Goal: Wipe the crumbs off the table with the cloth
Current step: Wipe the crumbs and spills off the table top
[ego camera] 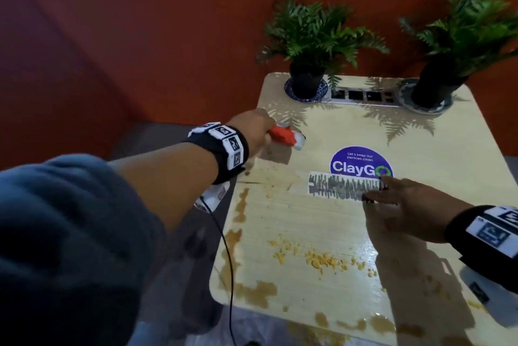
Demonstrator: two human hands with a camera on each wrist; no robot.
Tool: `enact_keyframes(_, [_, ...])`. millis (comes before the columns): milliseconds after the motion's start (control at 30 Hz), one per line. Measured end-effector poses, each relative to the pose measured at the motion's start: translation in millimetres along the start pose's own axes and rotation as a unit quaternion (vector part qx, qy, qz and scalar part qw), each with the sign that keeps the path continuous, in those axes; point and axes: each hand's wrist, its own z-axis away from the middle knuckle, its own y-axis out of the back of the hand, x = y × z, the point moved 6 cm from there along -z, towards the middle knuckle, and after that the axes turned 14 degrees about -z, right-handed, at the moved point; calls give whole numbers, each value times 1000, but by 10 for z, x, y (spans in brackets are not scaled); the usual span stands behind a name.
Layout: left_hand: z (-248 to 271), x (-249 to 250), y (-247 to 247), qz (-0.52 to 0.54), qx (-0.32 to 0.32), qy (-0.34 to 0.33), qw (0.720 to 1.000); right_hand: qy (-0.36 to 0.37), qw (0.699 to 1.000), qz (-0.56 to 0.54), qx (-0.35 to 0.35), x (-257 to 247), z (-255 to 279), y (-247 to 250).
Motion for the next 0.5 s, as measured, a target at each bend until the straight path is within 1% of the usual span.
enact_keyframes(67, [-172,-124,-168,-42,-50,22,998,-4,1000,-3,1,-7,6,-4])
enact_keyframes(100, [-195,-140,-252,-48,-64,32,996,-7,1000,-4,0,-6,6,-7])
enact_keyframes(167, [-141,-80,-369,-44,-58,31,997,-13,1000,-1,-5,4,3,-16])
enact_keyframes(267, [138,35,-549,-24,-42,16,999,-15,1000,1,-17,-17,4,-17])
enact_keyframes(333, [380,120,-658,-10,-46,-1,999,-13,999,7,-29,-33,12,-14])
enact_keyframes(400, [616,231,-730,-1,-50,-14,999,-24,999,-10,-29,-92,51,14])
enact_keyframes(467, [838,338,-766,6,-55,-20,998,-36,999,-28,-23,-204,68,16])
enact_keyframes(500, [938,392,-773,10,-57,-21,998,-28,999,-32,-24,-296,58,1])
